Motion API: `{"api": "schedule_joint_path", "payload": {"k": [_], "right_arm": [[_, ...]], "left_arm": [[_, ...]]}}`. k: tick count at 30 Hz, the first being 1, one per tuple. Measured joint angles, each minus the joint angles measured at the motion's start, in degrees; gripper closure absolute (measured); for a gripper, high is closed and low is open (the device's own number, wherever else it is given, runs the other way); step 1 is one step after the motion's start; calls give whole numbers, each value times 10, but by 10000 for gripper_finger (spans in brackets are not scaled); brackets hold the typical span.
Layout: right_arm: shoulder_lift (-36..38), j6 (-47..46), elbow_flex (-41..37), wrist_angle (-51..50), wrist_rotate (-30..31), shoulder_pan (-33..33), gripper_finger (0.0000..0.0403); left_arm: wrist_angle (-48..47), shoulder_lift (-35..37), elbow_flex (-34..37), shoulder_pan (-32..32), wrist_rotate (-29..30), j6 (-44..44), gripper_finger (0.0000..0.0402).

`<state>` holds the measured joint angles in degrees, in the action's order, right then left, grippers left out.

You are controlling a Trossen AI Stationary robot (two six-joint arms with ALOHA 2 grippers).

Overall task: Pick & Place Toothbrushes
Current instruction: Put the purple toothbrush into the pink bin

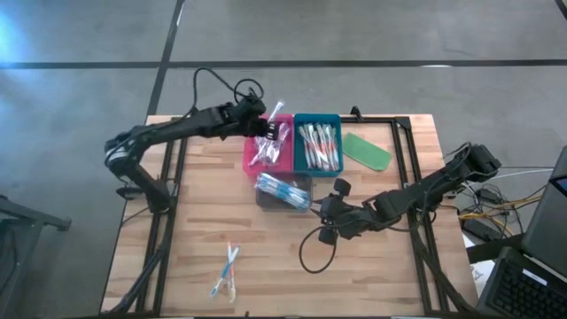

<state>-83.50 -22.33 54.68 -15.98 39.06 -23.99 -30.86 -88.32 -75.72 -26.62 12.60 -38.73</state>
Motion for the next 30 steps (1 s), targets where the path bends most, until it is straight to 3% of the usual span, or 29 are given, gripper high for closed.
{"api": "schedule_joint_path", "payload": {"k": [14,30], "right_arm": [[0,-1,-1,0,0,0,328],[0,0,-4,0,0,0,369]], "left_arm": [[-31,-103,1,-21,-26,-33,383],[20,-151,40,-33,-26,-23,380]]}}
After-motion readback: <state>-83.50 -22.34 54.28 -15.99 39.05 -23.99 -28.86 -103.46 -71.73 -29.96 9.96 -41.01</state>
